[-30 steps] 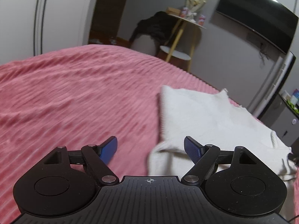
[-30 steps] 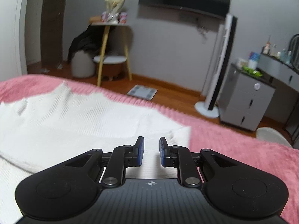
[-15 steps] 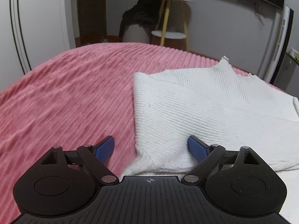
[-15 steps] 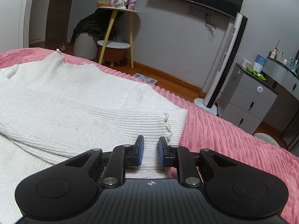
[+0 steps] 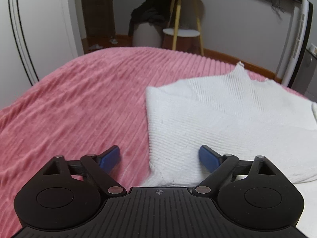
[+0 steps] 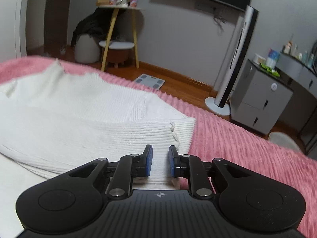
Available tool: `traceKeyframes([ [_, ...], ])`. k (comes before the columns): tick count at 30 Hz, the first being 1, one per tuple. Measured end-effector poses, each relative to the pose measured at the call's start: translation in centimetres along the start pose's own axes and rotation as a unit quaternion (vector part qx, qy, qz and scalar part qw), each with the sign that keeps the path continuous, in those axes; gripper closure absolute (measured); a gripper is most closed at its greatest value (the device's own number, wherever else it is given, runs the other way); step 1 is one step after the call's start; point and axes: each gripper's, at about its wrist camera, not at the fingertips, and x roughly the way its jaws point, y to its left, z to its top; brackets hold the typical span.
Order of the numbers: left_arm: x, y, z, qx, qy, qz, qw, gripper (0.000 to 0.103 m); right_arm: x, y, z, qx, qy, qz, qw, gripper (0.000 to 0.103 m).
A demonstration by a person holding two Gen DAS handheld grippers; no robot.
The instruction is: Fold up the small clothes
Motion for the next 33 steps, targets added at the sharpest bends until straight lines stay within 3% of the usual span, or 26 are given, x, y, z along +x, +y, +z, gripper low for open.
traceKeyframes([
  [5, 0.1, -1.2, 0.9, -0.012, -0.012, -0.012, 0.9998, 0.015, -0.9, -0.9, 0.0, 0.055, 0.0, 0.022, 0.998, 0.087],
  [10, 2.9, -4.1, 1.0, 0.055, -0.005, 0.014, 0.9984, 0.012, 1.0, 0.2, 0.4, 0.066, 0.004, 0.042, 0.997, 0.087],
  [15, 5.3, -5.1, 1.5, 0.076, -0.013, 0.039, 0.9962, 0.0, 3.9, 3.1, -0.2, -0.013, 0.001, 0.018, 1.0, 0.086],
  [20, 3.8, -4.1, 1.4, 0.075, -0.011, 0.027, 0.9968, 0.0, 4.2, 4.1, 0.2, -0.05, -0.004, 0.006, 0.999, 0.085],
  [23, 0.9, -2.2, 0.1, 0.067, 0.006, -0.013, 0.9976, 0.001, 1.8, 2.7, 0.5, -0.017, 0.01, 0.034, 0.999, 0.08],
  [25, -1.6, -0.6, -1.7, 0.066, 0.013, -0.024, 0.9975, 0.001, -0.8, 1.2, -0.4, 0.014, 0.02, 0.053, 0.998, 0.071],
  [30, -7.4, 2.9, -7.4, 0.083, 0.06, -0.059, 0.993, 0.001, -8.0, -1.8, -5.2, 0.06, 0.08, 0.087, 0.991, 0.056],
  [33, -9.4, 4.2, -9.8, 0.079, 0.091, -0.051, 0.9915, 0.001, -11.4, -3.6, -8.3, 0.105, 0.126, 0.106, 0.981, 0.054],
])
